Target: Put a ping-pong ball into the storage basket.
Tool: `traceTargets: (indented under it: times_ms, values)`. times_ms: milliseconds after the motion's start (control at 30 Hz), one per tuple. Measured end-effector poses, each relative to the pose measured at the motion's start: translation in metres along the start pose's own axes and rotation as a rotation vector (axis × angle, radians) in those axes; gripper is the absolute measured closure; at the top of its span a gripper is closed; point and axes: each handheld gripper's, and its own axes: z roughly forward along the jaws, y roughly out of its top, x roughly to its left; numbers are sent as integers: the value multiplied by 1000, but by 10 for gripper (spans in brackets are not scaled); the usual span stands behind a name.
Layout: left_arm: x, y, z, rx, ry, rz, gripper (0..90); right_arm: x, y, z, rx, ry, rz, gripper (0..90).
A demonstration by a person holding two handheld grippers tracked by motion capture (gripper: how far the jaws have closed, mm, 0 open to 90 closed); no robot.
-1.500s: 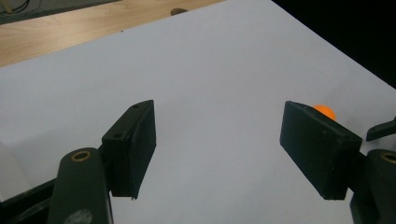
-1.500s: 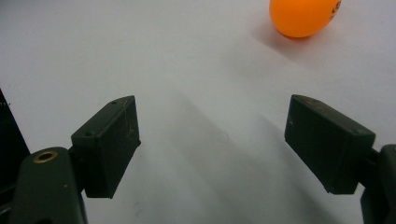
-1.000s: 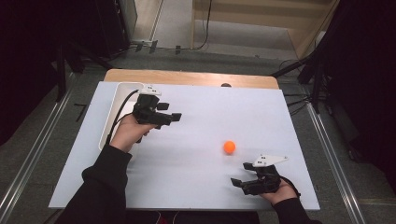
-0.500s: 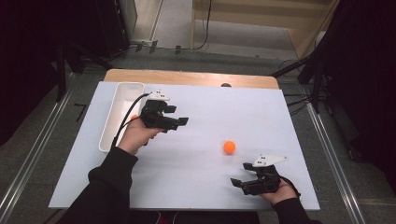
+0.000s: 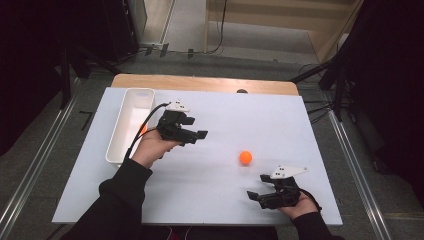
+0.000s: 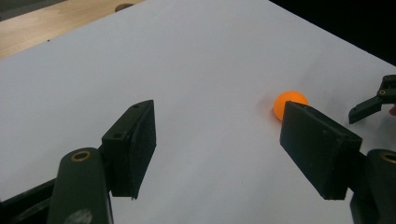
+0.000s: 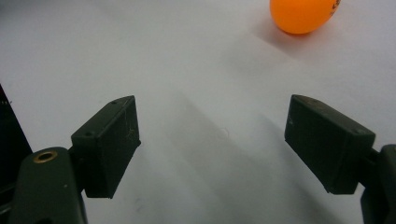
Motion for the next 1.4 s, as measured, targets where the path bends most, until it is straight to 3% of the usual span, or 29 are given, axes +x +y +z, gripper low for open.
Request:
traceTargets:
  times_ms: [733, 867, 1233, 1400]
  values:
    - [-27, 11, 21, -25, -31, 39, 273, 1, -1, -3, -23, -8, 14, 164]
    - [-31, 12, 26, -17, -20, 64, 273, 1, -2, -3, -23, -9, 15, 164]
    - [-42, 15, 40, -29, -66, 50, 273, -1, -6, -6, -41, -17, 21, 164]
    - [-47, 14, 45, -38, -63, 54, 273, -1, -4, -6, -55, -6, -3, 164]
